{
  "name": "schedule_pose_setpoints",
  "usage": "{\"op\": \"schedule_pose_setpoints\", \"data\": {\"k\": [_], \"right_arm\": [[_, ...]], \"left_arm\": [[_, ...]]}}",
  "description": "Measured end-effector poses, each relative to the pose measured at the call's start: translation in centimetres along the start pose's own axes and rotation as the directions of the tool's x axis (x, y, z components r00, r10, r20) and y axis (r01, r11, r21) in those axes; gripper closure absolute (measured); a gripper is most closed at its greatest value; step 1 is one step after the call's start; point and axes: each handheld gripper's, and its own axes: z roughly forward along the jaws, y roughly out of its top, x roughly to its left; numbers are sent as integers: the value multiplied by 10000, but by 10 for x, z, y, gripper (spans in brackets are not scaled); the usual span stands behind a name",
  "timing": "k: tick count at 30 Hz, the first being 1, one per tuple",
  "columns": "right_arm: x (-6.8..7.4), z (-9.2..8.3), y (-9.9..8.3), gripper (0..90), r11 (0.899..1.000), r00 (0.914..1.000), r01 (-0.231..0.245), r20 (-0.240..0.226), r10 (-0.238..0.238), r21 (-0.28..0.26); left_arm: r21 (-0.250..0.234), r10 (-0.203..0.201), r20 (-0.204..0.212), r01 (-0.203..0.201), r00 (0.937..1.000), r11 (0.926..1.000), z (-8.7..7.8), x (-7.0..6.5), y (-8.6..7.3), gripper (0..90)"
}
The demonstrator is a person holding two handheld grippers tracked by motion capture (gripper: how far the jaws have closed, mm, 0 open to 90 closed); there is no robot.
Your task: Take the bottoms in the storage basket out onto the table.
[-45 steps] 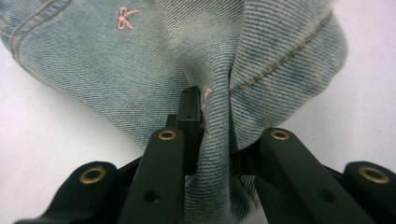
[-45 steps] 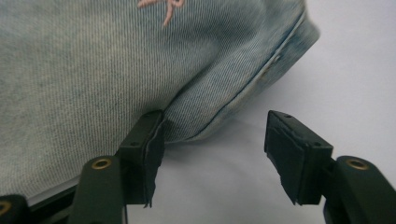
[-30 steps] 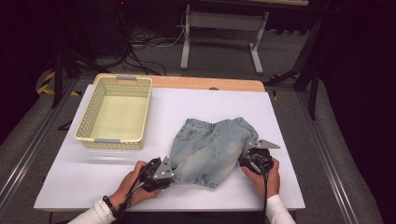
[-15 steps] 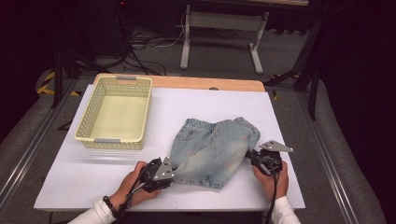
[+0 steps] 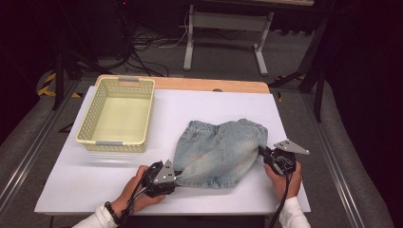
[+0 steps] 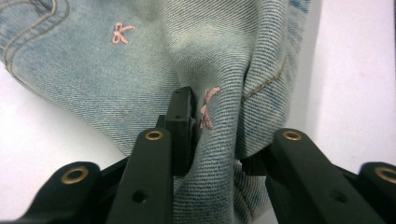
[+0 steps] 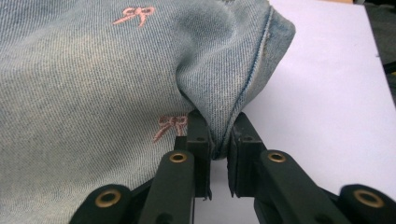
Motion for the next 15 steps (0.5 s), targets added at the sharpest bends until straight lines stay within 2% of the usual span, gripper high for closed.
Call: {"op": "schedule_pose_setpoints", "data": {"k": [10, 15], "right_arm": [[-3, -2, 0, 804, 9998, 9999, -52, 156, 55, -200], [-3, -4, -1, 804, 9994, 9995, -103, 290, 112, -324]], "left_arm": [[-111, -35, 172, 37, 9998, 9999, 0, -4, 3, 677], [-221, -40, 355, 48, 9994, 9997, -6, -11, 10, 556]]}}
